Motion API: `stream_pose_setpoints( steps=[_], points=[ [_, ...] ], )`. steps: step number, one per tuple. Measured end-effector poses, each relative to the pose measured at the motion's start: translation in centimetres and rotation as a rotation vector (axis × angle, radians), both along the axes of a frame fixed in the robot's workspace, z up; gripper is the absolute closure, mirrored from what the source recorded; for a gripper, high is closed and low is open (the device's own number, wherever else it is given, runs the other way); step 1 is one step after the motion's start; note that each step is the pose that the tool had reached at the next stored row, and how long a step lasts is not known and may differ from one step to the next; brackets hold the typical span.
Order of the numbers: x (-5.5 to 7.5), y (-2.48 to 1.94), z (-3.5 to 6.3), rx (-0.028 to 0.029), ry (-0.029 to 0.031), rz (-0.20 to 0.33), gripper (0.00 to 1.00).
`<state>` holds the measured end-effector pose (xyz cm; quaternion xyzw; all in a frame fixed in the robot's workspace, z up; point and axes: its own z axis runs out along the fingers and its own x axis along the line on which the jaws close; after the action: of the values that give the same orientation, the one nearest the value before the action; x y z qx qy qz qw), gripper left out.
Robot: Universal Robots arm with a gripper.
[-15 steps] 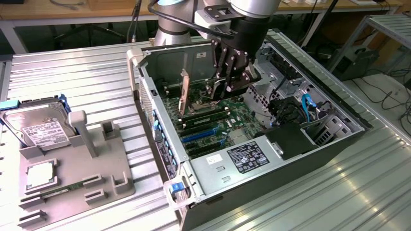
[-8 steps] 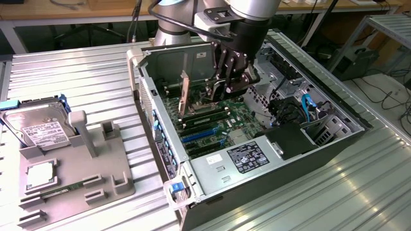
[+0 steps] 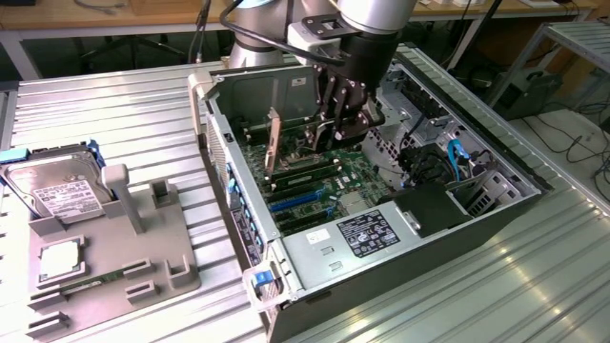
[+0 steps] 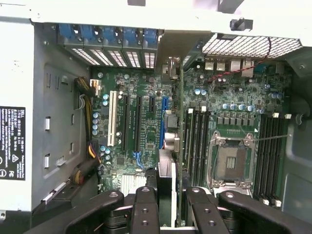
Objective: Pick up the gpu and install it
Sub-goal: 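Insert the gpu into the slot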
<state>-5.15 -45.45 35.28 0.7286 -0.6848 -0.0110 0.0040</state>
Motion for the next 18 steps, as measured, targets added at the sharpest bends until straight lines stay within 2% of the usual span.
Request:
stream_pose_setpoints(
  steps=[9, 10, 11, 12, 18],
  points=[
    [0.0, 0.0, -1.39, -0.0009, -0.0014, -0.049, 0.73],
    [0.0, 0.0, -1.5, -0.0065, -0.0019, -0.058, 0.73],
    [0.0, 0.0, -1.62, -0.0196, -0.0026, -0.064, 0.73],
    [0.0, -0.01, -1.7, -0.0216, -0.0032, -0.064, 0.73],
    [0.0, -0.03, -2.98, -0.0183, -0.0045, -0.064, 0.73]
  ],
)
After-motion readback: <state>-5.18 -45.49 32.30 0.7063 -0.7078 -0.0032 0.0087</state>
